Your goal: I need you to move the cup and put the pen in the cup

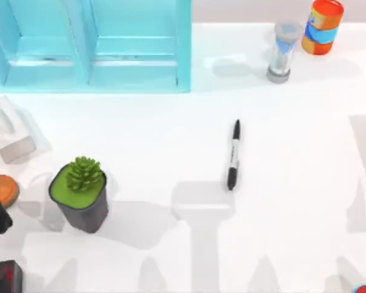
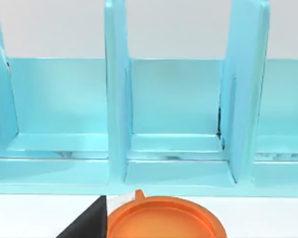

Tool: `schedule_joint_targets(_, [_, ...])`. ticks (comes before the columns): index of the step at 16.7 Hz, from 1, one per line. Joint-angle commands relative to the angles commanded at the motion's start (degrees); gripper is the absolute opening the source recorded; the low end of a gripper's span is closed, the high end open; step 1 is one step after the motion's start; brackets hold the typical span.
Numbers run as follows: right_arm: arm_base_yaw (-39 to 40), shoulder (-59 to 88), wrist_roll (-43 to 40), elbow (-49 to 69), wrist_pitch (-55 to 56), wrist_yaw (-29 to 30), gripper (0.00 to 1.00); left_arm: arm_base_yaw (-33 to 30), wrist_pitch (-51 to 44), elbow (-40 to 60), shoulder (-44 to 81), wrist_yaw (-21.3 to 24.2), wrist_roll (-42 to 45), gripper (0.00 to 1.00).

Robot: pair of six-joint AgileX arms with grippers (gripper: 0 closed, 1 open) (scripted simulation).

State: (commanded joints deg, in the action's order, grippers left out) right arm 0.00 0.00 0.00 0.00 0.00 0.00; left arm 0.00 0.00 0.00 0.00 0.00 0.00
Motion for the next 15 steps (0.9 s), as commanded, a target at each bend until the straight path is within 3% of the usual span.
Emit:
schedule_joint_targets(7, [-3.06, 9.09, -2.93, 8.80, -8.18, 0.01, 1.00, 0.00, 0.00, 0.00, 0.00, 0.00, 0.00, 1.00])
schedule_joint_targets(15, [-14.14, 50.43, -13.60, 46.04, -38.07, 0.02, 1.00, 0.00, 0.00, 0.00, 0.00, 0.00, 0.00, 1.00])
